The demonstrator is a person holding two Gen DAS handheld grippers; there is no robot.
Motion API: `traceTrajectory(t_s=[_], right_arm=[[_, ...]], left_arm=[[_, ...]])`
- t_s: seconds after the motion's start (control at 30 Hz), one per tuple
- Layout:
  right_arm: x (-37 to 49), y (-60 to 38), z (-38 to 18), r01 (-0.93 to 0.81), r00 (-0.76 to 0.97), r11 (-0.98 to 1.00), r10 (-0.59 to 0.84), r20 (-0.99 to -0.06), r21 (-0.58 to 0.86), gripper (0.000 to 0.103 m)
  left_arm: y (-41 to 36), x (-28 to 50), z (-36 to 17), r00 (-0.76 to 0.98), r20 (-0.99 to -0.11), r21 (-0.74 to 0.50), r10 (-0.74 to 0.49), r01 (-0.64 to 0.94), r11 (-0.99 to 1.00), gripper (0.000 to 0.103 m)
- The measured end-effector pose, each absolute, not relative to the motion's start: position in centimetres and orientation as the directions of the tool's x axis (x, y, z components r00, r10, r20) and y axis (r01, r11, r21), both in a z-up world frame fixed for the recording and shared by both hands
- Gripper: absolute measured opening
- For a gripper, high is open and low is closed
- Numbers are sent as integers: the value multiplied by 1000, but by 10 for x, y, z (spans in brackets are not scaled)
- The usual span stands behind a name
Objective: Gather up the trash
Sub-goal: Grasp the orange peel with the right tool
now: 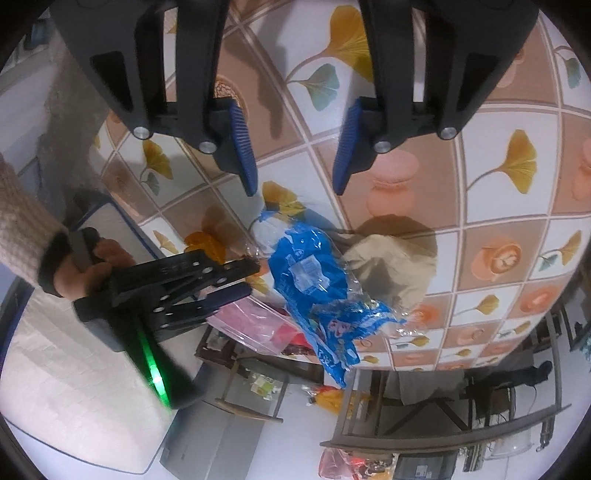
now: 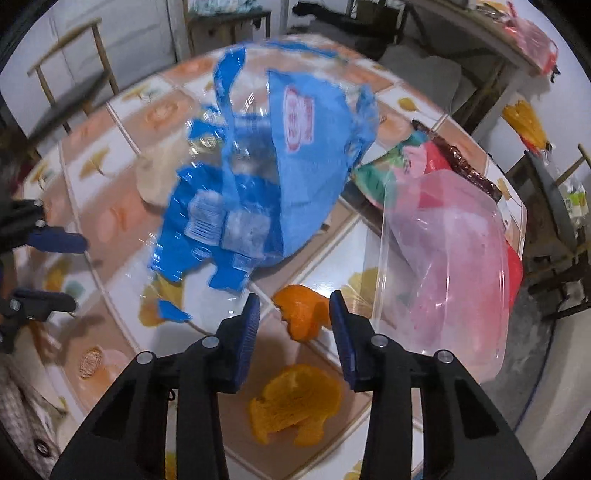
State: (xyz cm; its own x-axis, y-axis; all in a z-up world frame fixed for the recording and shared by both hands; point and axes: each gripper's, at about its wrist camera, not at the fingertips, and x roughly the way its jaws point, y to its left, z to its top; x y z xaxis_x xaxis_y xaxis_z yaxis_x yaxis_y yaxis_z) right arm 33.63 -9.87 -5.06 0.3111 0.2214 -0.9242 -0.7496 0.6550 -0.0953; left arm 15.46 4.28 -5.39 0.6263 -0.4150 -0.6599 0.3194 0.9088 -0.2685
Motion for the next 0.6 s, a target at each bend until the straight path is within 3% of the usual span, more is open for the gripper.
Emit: traceTrajectory(t_s=[0.3, 0.47, 0.6], right_arm=[[341, -97, -59, -741, 286, 666, 197, -938, -87, 10], [341, -107, -45, -698, 296, 716, 261, -919, -21, 7], [334, -146, -7, -586, 351, 801, 389, -852, 124, 7]], left_arm=[[45, 154, -56, 609, -656, -300, -446, 332, 894, 30], [45, 149, -52, 616, -654, -299, -439, 323, 898, 30], [43, 146, -48, 616, -652, -300, -442, 327, 896, 30]])
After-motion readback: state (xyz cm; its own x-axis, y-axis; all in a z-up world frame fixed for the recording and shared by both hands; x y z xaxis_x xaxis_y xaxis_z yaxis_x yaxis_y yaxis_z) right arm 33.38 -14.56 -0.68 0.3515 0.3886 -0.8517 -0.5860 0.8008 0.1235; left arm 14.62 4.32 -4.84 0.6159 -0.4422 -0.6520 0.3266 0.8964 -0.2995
